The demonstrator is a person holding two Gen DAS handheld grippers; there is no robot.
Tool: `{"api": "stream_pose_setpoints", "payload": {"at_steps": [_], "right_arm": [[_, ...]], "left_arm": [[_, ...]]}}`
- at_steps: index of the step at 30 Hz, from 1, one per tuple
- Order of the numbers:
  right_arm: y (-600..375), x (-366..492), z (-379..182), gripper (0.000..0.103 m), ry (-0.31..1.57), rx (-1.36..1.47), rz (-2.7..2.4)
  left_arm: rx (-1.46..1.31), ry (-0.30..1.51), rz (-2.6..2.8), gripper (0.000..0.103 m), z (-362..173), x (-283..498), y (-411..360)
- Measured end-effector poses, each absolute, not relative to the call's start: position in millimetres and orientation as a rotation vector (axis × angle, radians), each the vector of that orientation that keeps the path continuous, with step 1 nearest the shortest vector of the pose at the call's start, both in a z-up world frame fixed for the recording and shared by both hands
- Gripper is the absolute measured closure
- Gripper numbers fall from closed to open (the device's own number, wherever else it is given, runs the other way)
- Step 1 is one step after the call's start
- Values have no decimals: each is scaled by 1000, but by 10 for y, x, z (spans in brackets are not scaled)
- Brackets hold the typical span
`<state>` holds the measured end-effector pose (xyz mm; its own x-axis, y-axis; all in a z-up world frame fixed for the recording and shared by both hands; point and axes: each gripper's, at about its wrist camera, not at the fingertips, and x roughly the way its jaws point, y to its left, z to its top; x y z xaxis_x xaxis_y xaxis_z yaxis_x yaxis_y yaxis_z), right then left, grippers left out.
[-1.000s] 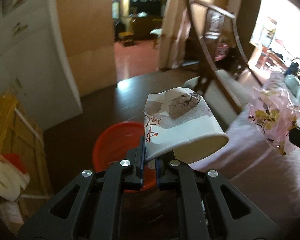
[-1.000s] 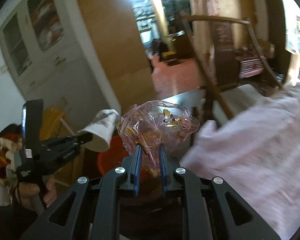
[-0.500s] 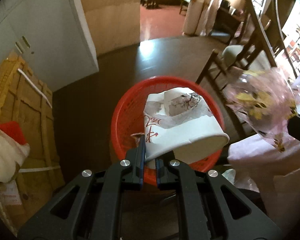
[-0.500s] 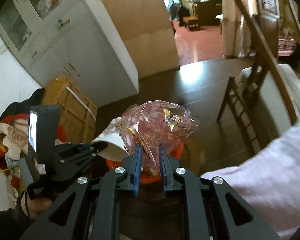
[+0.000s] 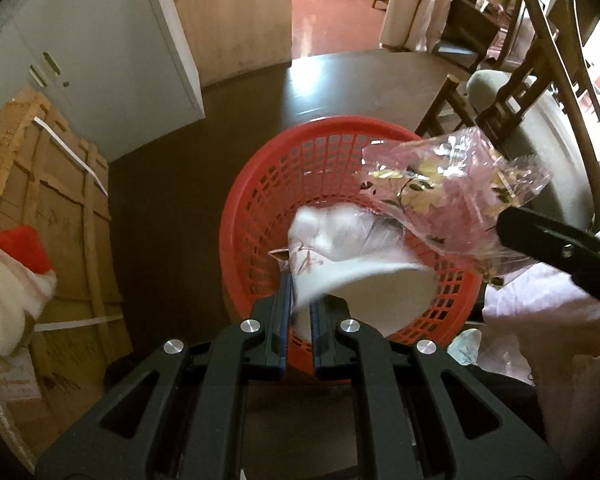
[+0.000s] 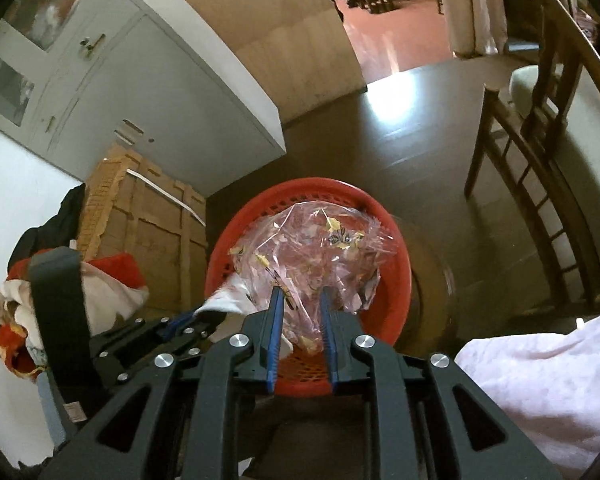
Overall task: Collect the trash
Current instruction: 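Open both tools to drop the bag and cup into the wastebasket, then swing both open tools back over the table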
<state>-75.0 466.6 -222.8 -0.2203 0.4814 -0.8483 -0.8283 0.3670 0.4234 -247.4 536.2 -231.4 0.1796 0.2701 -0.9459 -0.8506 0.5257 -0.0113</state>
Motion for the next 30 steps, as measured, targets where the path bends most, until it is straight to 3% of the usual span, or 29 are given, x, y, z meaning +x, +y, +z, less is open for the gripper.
{"api": "stream_pose_setpoints", "payload": {"at_steps": [2,6,12,16,25,27,30], "right_arm": [[4678,-753,-2292,81,1318,-358,1243],[4677,-746,-2336,61,1330,-352,1244],[4539,-721,-2182,60,1301,-317,1251],[4375,-688,-1982,59,1272,-290,1256],[3252,-568,-858,24,991,-153,1221],[2940,-510,-628,20,924,-131,1192],[2410,-359,-329,18,847,-93,1111]], "left_arm": [[-636,1120,873,93,-2318,-2469,5355],[-649,1122,873,88,-2337,-2478,5357],[-618,1087,912,68,-2202,-2508,5345],[-623,1058,899,68,-2098,-2500,5304],[-571,955,786,65,-1631,-2292,4990],[-548,921,750,53,-1471,-2199,4863],[-495,870,699,42,-1213,-2022,4635]]}}
